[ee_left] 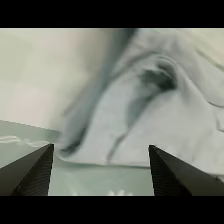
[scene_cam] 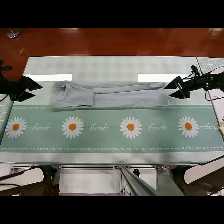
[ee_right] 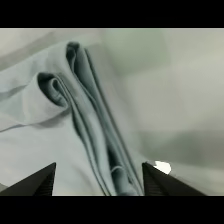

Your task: Fold the shirts.

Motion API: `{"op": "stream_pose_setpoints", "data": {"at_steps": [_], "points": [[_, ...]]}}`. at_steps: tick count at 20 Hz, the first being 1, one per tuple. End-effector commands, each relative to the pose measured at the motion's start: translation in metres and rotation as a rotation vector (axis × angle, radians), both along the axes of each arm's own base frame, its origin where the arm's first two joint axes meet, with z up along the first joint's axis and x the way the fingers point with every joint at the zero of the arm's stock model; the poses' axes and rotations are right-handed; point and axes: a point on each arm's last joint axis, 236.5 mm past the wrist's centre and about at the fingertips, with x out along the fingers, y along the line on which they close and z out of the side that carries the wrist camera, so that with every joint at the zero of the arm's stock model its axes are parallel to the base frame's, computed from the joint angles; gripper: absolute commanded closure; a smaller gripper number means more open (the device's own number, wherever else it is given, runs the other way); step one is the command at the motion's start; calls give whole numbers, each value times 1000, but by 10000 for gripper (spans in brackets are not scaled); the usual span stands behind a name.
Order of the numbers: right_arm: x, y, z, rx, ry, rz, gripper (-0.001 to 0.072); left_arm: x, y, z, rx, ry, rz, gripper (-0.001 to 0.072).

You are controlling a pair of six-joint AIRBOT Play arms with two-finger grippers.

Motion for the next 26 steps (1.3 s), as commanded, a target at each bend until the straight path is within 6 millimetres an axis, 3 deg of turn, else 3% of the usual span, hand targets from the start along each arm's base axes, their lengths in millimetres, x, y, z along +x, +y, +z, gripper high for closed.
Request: {"op": "stream_pose_setpoints", "data": {"at_steps": [1,2,3,4,5,6,7,11,15,20,23,26], "points": [[-6,36,-18,24,46,69,94,-14,-48,7,3,-102,-64,9],[-3,49,-16,54,31,80,96,-21,-68,2,-11,-81,-118,9],[2,60,-12,75,8,89,173,-26,-89,-1,-23,-63,-176,9],[5,67,-5,89,-6,99,437,-28,-106,-3,-28,-58,-222,10],[7,73,8,108,-32,137,676,-29,-122,-4,-28,-60,-260,57],[8,73,22,107,-56,167,675,-30,-137,-3,-23,-71,-304,428],[7,68,36,80,-80,178,676,-31,-154,-1,-20,-95,-360,674],[-27,37,91,-141,-160,253,676,-35,-219,12,-66,-168,-466,687],[-111,24,139,-327,-230,264,675,-51,-300,16,-43,-272,-604,688],[-188,39,192,-381,-374,154,675,-62,-419,13,-80,-302,-755,689],[-209,45,212,-388,-419,116,676,-73,-490,-9,-122,-234,-841,689],[-217,50,215,-370,-416,121,675,-108,-545,-37,-154,-134,-939,689]]}}
